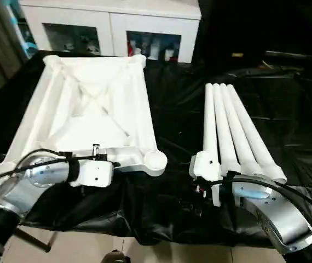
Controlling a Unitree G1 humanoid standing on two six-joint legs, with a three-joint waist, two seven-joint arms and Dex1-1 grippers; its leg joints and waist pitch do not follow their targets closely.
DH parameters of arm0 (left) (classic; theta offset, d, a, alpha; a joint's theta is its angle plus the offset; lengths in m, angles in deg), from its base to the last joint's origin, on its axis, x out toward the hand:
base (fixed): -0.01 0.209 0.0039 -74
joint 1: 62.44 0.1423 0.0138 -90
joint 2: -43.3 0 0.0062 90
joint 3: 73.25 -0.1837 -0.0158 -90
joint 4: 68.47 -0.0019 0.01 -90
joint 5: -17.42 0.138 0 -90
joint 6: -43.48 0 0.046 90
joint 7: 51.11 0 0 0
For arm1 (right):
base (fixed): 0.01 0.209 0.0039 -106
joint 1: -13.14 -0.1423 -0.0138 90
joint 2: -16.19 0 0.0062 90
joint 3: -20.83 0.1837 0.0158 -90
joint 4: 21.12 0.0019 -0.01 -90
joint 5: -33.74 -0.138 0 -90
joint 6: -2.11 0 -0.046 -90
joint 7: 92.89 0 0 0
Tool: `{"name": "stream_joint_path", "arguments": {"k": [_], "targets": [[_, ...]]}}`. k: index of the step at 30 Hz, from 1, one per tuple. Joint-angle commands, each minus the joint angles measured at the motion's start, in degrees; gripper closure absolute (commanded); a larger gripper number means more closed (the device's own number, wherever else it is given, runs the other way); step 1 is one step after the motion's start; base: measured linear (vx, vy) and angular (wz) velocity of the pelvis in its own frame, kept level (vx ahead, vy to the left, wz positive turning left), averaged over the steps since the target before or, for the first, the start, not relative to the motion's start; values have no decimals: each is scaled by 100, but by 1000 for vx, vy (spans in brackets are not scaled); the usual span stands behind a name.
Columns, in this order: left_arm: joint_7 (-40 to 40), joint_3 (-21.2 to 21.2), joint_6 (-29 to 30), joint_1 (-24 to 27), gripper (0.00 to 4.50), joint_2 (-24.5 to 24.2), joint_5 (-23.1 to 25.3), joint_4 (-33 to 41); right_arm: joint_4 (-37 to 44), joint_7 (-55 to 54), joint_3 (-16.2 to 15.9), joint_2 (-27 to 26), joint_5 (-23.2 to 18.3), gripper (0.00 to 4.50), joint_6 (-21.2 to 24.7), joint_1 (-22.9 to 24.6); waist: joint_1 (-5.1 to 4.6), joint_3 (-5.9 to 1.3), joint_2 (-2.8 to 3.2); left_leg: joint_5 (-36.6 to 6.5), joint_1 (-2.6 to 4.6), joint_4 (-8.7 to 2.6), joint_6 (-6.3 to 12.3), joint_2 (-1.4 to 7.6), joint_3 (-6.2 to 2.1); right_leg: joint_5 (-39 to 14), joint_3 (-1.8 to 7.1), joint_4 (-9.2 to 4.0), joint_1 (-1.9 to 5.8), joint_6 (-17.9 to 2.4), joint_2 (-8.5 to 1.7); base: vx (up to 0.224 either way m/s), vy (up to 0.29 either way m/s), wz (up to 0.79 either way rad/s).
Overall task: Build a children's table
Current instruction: Move table base
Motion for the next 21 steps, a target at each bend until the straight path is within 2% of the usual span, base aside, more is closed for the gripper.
{"name": "stream_joint_path", "arguments": {"k": [1,3,4,6,7,9,10,11,12,13,14,15,16,17,18,19,20,21], "targets": [[267,300,-201,-139,367,99,-215,194,204,-44,76,23,-58,0,69,33,-1,-455,142,-726,137,-393,-70,312,-127,974,265,-307,287,-1281,-480,0,0,0],[253,340,-182,-123,337,142,-296,230,230,-54,92,24,-76,0,87,48,0,-456,140,-747,129,-391,-74,315,-129,992,264,-308,294,-1299,-483,0,0,0],[137,516,-75,-61,321,259,-746,522,319,-67,155,32,-136,0,160,88,2,-446,140,-799,130,-393,-86,314,-128,935,268,-309,292,-1302,-491,0,0,0],[-3,611,100,7,317,286,-1079,731,356,-77,204,35,-179,0,193,102,7,-431,136,-909,132,-405,-112,313,-125,763,267,-315,285,-1338,-493,0,0,0],[-182,682,357,109,307,234,-1361,972,399,-92,286,28,-263,0,250,112,-6,-412,129,-1037,138,-417,-124,312,-120,537,271,-341,281,-1343,-490,0,0,0],[-393,764,787,287,281,82,-1629,1291,472,-123,411,10,-396,0,340,123,-10,-394,157,-1183,151,-430,-159,309,-119,174,278,-366,274,-1313,-491,0,0,0],[-474,808,989,379,278,10,-1739,1434,513,-143,461,5,-452,0,379,133,-35,-363,164,-1342,148,-462,-189,307,-125,-107,286,-379,276,-1252,-484,0,0,0],[-479,815,1024,396,274,-3,-1748,1456,520,-145,467,5,-461,0,386,136,-48,-360,151,-1512,176,-470,-191,304,-116,-462,298,-433,264,-1165,-481,0,0,0],[-520,870,1294,526,249,-102,-1810,1619,572,-162,516,1,-526,0,436,159,-60,-360,179,-1547,185,-469,-216,300,-117,-571,306,-428,264,-1149,-487,0,0,0],[-609,932,1721,805,249,-302,-1889,1915,667,-165,540,39,-576,0,528,230,-69,-367,177,-1544,181,-479,-232,311,-127,-704,311,-441,276,-1110,-494,0,0,0],[-640,954,1877,916,231,-379,-1911,2028,706,-165,544,56,-590,0,563,262,-69,-361,181,-1512,172,-487,-210,311,-132,-776,310,-448,266,-1060,-479,0,0,0],[-698,990,2179,1268,231,-558,-2022,2332,801,-64,455,174,-556,0,577,439,-89,-351,104,-1498,180,-491,-173,305,-111,-815,313,-475,253,-1032,-457,0,0,0],[-696,962,2260,1491,227,-620,-2025,2484,791,-9,337,274,-428,0,513,559,-63,-345,164,-1514,181,-495,-157,316,-124,-908,317,-476,240,-1003,-473,0,0,0],[-690,942,2303,1599,217,-643,-2018,2568,769,5,268,329,-349,0,472,612,-60,-344,108,-1488,179,-498,-120,320,-120,-958,317,-487,242,-971,-467,0,0,0],[-684,930,2298,1618,204,-643,-1997,2573,753,3,251,340,-322,0,457,617,-61,-334,130,-1510,181,-510,-101,315,-112,-1028,322,-513,226,-948,-458,0,0,0],[-668,795,2248,1770,204,-647,-1801,2602,578,-58,127,380,-106,0,386,605,-56,-333,76,-1558,206,-504,-83,316,-101,-1159,320,-529,196,-946,-461,0,0,0],[-668,795,2248,1770,204,-647,-1801,2602,578,-58,127,380,-106,0,386,605,-46,-324,116,-1630,205,-521,-111,319,-109,-1306,327,-547,182,-910,-467,0,0,0],[-663,724,2295,1838,204,-633,-1734,2649,460,-134,92,349,-2,0,379,531,-43,-323,100,-1686,214,-525,-125,325,-108,-1362,329,-556,176,-885,-468,0,0,0]]}}
